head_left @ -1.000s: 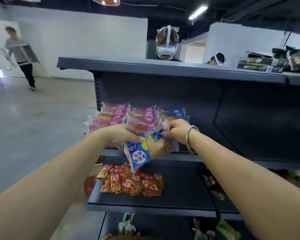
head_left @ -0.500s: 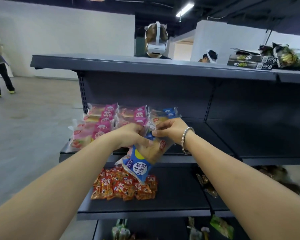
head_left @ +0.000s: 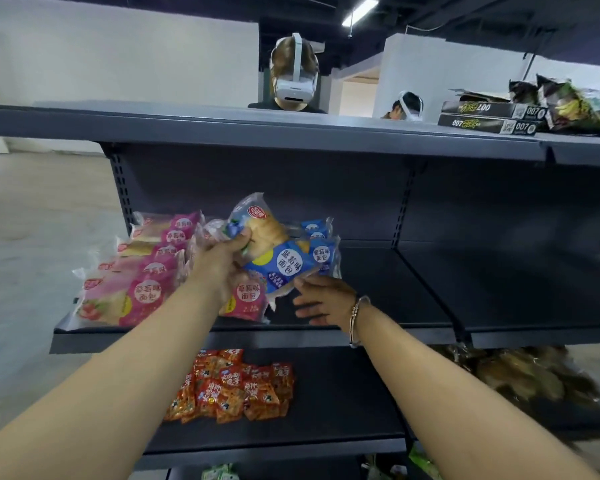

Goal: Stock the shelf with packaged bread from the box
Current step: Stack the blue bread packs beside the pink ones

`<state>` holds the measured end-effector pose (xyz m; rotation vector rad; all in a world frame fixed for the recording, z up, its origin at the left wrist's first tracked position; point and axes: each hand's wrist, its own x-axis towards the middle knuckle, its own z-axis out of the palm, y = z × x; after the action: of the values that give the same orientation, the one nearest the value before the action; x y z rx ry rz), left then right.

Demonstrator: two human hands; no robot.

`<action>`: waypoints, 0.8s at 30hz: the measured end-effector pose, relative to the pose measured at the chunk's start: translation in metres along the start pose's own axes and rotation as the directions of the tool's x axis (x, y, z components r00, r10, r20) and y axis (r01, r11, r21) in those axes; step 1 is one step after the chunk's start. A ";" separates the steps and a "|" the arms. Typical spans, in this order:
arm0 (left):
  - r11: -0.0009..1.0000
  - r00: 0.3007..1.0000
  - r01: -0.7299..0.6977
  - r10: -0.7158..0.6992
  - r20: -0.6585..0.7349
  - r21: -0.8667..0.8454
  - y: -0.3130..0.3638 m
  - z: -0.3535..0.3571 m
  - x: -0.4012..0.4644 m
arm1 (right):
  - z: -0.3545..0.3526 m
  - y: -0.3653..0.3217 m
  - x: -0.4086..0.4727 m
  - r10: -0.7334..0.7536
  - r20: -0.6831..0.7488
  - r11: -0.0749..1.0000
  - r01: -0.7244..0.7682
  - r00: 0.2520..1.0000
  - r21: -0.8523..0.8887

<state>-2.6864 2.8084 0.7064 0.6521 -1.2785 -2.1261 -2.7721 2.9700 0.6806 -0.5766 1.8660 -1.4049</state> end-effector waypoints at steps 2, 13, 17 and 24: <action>0.997 0.999 0.050 -0.050 0.011 -0.066 -0.009 0.013 0.003 | -0.006 0.002 0.010 -0.004 0.034 0.989 -0.002 0.999 0.150; 0.990 0.991 0.056 -0.071 0.110 0.128 -0.020 0.029 0.030 | -0.050 0.007 0.055 -0.050 -0.096 0.952 0.076 0.994 0.298; 0.911 0.992 -0.040 -0.014 0.127 0.411 -0.010 0.029 0.038 | -0.071 0.009 0.062 -0.058 -0.096 0.960 0.082 0.994 0.267; 0.644 0.975 -0.101 -0.087 0.204 0.758 0.003 0.044 0.037 | -0.107 0.008 0.063 -0.032 -0.061 0.991 0.040 0.998 0.124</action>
<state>-2.7415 2.8098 0.7233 0.7346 -2.3543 -1.5927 -2.8938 2.9950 0.6719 -0.5132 1.8055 -1.5659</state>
